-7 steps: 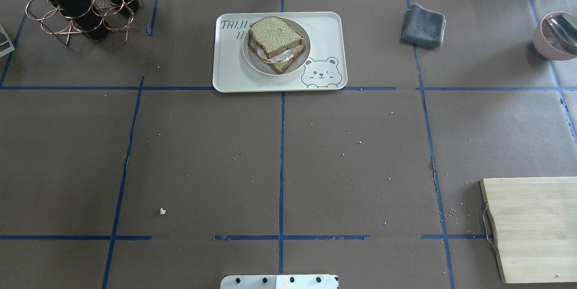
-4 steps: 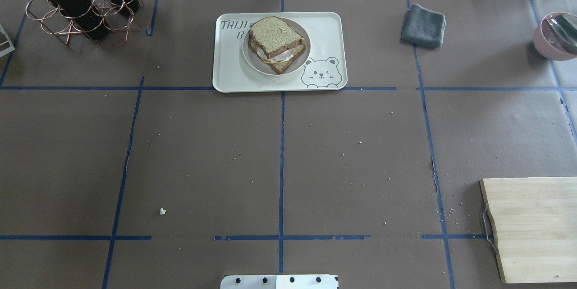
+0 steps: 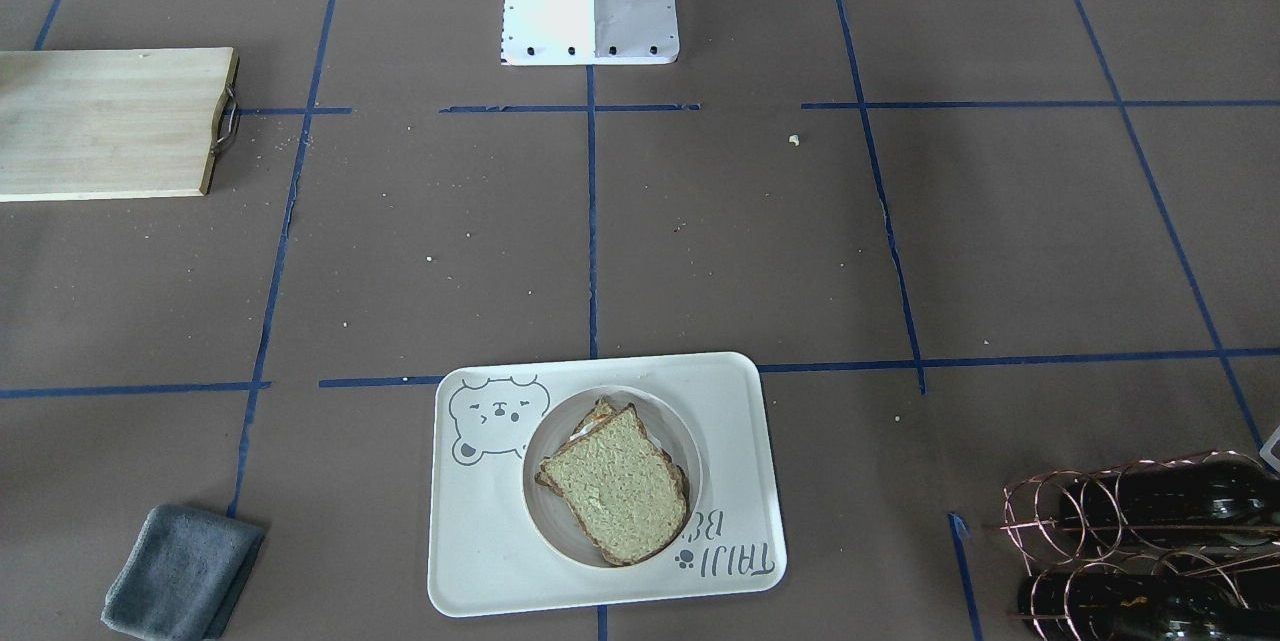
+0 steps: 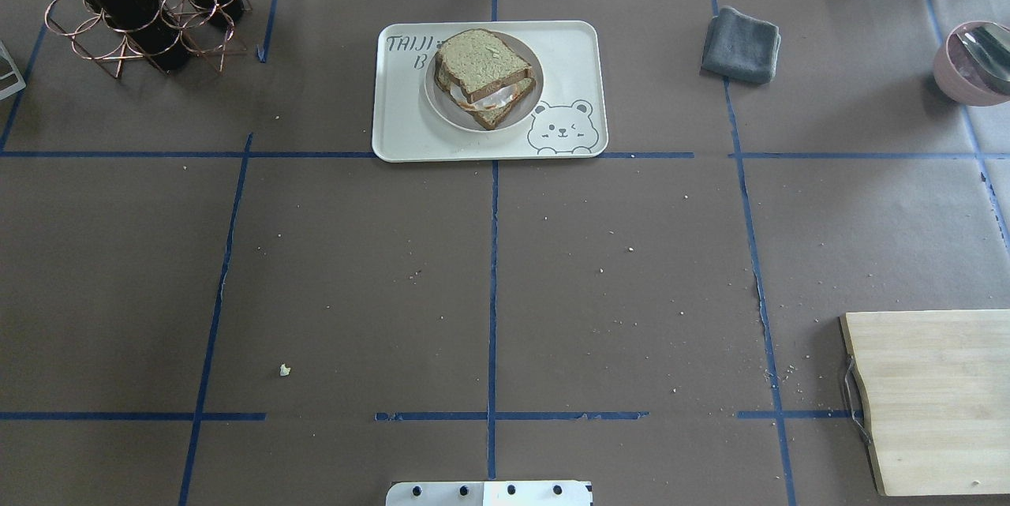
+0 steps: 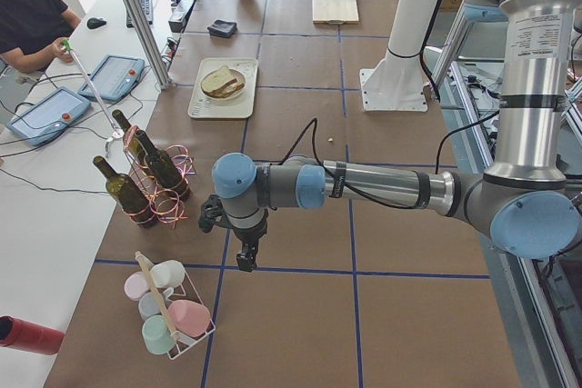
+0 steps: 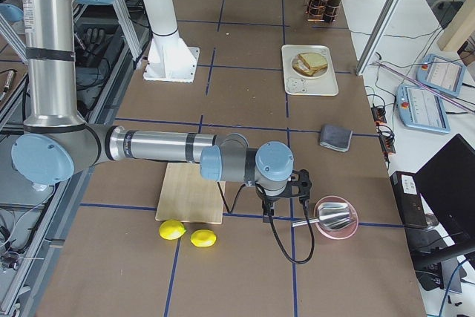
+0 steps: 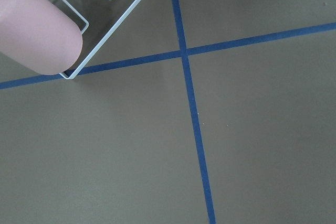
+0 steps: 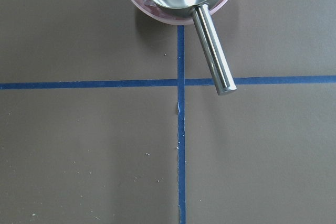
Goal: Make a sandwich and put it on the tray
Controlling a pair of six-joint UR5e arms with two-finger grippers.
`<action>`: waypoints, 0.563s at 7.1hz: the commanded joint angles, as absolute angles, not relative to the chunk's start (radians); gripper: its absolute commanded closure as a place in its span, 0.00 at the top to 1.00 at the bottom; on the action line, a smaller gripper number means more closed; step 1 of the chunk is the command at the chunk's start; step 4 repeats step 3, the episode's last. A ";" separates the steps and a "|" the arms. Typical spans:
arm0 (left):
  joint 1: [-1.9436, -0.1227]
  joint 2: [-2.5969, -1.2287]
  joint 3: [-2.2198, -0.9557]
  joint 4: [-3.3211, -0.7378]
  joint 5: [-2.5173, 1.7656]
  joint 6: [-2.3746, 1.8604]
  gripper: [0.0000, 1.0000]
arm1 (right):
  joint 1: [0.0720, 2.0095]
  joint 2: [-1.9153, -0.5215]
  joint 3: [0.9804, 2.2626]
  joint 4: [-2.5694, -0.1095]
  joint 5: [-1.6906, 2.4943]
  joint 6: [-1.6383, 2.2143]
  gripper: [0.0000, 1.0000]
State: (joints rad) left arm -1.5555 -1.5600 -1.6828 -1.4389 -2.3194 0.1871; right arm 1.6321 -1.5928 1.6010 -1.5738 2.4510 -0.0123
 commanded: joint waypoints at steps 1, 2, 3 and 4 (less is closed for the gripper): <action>-1.555 -1.562 -1.683 -1.439 -2.319 0.187 1.00 | 1.632 -1.592 1.601 -1.574 2.451 -0.012 1.00; -1.555 -1.563 -1.683 -1.439 -2.319 0.187 1.00 | 1.632 -1.589 1.601 -1.574 2.451 -0.012 1.00; -1.555 -1.565 -1.683 -1.439 -2.319 0.187 1.00 | 1.632 -1.586 1.601 -1.574 2.453 -0.012 1.00; -1.555 -1.565 -1.683 -1.439 -2.319 0.187 1.00 | 1.632 -1.586 1.601 -1.574 2.453 -0.012 1.00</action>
